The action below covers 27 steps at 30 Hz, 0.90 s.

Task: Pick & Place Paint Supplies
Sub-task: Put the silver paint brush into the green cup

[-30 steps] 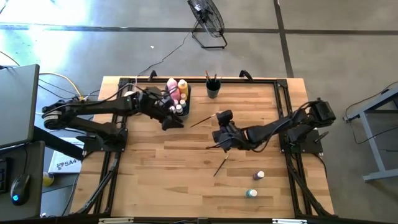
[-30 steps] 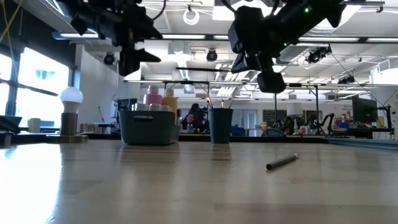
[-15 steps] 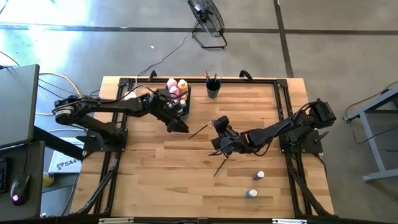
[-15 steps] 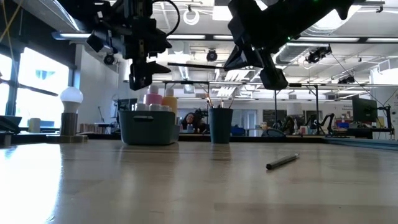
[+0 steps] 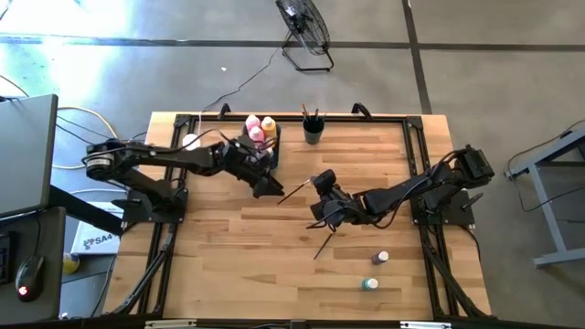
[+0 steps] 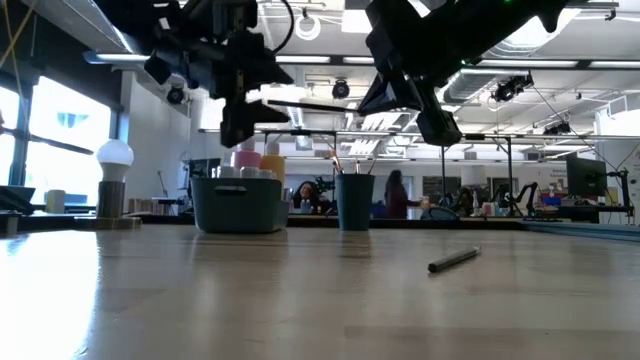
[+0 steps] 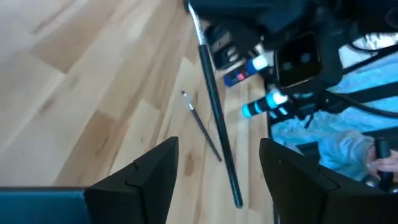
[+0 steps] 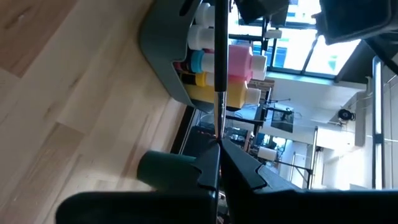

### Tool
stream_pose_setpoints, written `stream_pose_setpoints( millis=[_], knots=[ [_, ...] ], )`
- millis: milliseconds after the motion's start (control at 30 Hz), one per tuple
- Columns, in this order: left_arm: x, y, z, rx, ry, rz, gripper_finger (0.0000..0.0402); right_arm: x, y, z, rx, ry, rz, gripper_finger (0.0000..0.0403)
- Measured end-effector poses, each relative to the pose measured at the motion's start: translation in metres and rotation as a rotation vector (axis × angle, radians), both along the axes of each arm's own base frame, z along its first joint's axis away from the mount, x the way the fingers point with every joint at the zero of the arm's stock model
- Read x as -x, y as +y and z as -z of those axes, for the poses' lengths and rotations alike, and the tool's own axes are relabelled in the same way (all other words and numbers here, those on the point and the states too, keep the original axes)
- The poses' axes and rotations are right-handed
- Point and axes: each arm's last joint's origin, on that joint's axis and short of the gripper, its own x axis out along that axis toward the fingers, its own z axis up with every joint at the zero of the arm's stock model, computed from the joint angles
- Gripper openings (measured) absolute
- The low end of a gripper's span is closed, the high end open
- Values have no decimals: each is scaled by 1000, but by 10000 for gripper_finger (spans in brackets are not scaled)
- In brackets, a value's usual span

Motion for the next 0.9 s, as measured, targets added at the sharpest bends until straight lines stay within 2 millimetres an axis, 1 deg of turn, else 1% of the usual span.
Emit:
stream_pose_setpoints(
  millis=[100,167,333,500,700,800,900],
  knots=[
    [-6,-4,8,4,16,18,221,0,0,0,-3,2,-5,3],
    [-11,-3,4,0,-4,20,221,0,0,0,-7,3,-10,3],
    [-13,-1,0,-25,-19,5,221,0,0,0,-11,3,-15,3],
    [-15,-7,-3,-44,-27,3,221,0,0,0,-13,6,-19,3],
    [-20,-8,6,9,35,-44,221,0,0,1,-10,12,-20,3],
    [-24,-8,11,28,63,-35,221,0,0,1,-8,15,-20,3],
    [-29,-9,11,46,68,-21,221,1,0,2,-7,25,-20,3]
  ],
)
